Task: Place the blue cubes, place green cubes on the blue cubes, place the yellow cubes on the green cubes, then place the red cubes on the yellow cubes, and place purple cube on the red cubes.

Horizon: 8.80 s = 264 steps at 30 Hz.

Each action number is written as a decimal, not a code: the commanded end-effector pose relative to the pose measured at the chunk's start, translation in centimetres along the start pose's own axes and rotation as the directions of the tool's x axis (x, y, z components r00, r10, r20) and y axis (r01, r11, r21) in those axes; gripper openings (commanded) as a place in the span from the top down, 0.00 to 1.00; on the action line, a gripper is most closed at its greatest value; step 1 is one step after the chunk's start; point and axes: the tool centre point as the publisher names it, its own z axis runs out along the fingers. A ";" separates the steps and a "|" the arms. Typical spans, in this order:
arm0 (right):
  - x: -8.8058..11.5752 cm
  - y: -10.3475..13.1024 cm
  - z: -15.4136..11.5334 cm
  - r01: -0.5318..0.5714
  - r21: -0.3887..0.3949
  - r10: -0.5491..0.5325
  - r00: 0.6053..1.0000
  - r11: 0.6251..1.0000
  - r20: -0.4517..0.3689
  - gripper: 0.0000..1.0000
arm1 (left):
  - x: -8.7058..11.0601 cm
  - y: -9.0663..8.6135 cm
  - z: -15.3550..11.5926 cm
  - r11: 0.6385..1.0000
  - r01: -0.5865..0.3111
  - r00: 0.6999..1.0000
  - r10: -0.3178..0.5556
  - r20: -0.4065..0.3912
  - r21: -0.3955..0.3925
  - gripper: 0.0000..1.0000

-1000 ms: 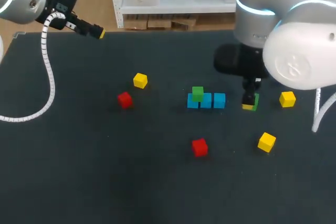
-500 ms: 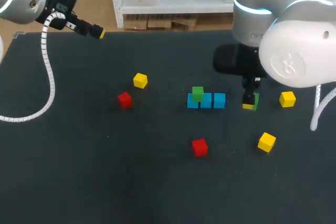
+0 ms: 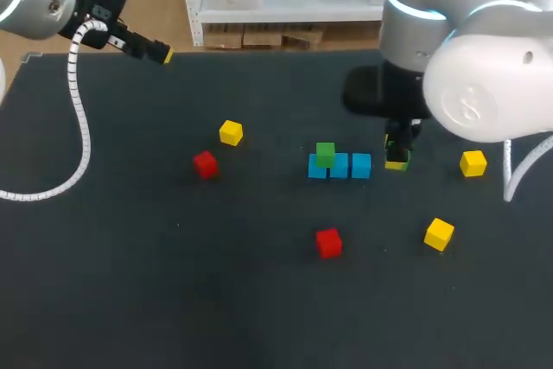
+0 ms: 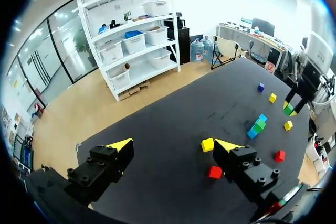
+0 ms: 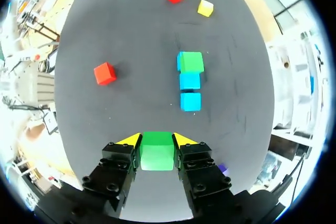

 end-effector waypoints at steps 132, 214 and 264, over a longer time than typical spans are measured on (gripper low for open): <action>-5.4 -5.3 6.9 0.050 -0.139 -0.065 0.992 0.989 -0.105 0.05 | 0.1 0.1 0.0 1.000 -0.002 1.000 0.002 0.004 0.004 0.00; -5.1 -5.9 6.0 0.029 -0.090 -0.036 0.996 0.996 -0.076 0.00 | 0.1 0.1 0.0 1.000 -0.002 1.000 0.002 0.004 0.004 0.00; 10.3 -3.2 2.1 -0.534 -0.038 0.528 0.843 0.845 -0.102 0.00 | 0.1 0.1 0.0 1.000 -0.002 1.000 0.002 0.004 0.004 0.00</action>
